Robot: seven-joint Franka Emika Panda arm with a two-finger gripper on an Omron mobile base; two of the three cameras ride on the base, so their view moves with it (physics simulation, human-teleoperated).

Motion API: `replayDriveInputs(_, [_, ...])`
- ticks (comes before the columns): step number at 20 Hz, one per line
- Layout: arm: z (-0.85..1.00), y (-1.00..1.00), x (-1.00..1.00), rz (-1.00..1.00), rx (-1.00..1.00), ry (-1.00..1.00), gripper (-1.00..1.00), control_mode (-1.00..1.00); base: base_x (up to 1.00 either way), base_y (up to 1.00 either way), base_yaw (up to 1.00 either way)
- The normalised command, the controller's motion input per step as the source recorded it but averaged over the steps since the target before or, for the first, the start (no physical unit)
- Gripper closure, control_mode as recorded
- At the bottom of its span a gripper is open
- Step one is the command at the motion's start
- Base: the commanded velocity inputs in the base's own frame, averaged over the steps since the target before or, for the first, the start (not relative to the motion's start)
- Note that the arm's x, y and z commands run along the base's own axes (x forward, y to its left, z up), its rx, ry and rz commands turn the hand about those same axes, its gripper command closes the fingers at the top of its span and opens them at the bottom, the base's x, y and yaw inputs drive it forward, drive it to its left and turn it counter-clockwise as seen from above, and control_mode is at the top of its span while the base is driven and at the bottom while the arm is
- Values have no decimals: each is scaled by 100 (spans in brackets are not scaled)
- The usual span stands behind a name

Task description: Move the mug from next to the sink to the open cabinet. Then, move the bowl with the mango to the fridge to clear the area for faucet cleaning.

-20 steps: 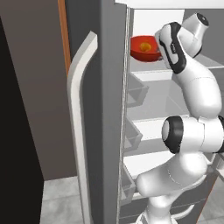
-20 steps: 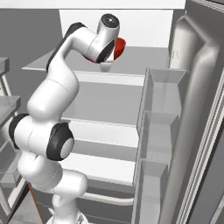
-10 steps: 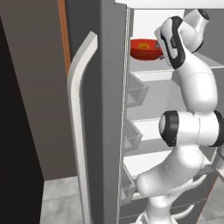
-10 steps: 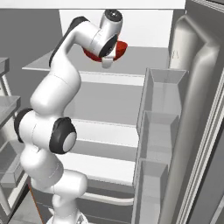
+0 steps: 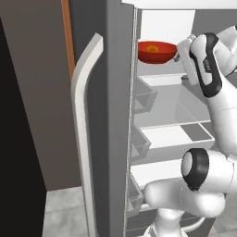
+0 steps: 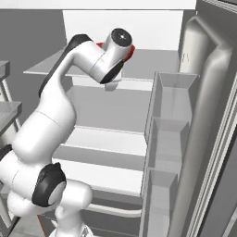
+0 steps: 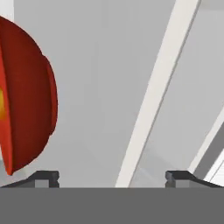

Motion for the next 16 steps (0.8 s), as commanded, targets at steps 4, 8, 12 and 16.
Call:
replayDriveInputs(4, [-49, -6, -100, 0, 0, -14, -100, -100, 0, 0, 0])
replayDriveInputs(8, [-57, 0, -100, 0, 0, -9, -100, -100, 0, 0, 0])
replayDriveInputs(12, [-59, 0, -100, -1, 0, -6, -100, -100, 0, 0, 0])
replayDriveInputs(16, [-33, 0, -50, -2, 0, -3, -100, 100, -50, 0, -4])
